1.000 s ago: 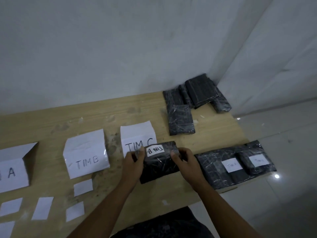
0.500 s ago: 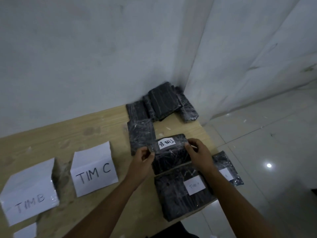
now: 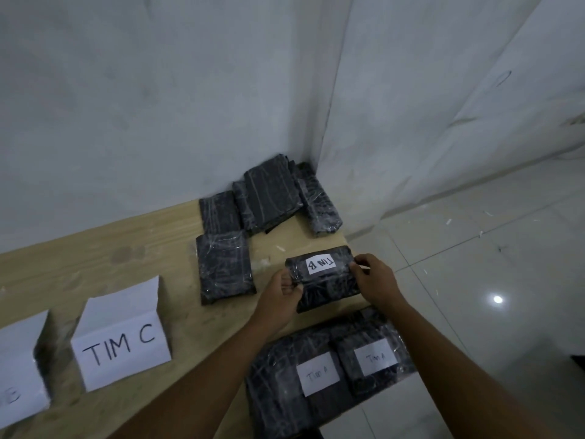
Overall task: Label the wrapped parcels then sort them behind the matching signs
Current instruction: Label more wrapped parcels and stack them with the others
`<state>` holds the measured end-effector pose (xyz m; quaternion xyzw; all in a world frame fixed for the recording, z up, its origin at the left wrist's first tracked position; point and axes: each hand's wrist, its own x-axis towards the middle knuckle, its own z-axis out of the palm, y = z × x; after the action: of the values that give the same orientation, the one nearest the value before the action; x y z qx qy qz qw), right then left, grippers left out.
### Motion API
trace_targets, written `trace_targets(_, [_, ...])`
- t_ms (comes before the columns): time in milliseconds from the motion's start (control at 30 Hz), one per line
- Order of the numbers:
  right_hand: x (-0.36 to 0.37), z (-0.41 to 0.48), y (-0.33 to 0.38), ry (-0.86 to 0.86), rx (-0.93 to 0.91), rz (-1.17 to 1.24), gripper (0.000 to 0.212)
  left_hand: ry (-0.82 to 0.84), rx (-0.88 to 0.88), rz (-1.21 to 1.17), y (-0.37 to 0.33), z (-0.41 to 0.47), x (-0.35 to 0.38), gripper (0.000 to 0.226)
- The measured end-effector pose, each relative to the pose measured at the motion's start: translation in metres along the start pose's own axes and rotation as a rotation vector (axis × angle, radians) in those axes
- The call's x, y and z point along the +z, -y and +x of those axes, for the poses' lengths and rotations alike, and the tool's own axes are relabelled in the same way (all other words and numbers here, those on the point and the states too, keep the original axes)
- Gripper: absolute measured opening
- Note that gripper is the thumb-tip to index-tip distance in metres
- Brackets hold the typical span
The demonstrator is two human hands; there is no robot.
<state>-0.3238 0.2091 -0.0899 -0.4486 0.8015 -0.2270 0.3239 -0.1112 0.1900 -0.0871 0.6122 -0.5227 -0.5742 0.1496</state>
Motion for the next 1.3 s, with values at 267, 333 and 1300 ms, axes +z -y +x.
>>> trace_targets(267, [0.0, 0.01, -0.025, 0.035, 0.068, 0.008, 0.035, 0.077, -0.05, 0.006, 0.001, 0.008, 0.027, 0.052])
trace_targets(333, [0.001, 0.01, -0.029, 0.027, 0.079, 0.025, 0.034, 0.065, -0.052, 0.016, 0.002, 0.01, 0.028, 0.046])
trace_targets(1300, [0.139, -0.005, 0.139, 0.503, -0.078, 0.168, 0.06, -0.326, -0.305, -0.011, 0.057, 0.041, -0.111, 0.076])
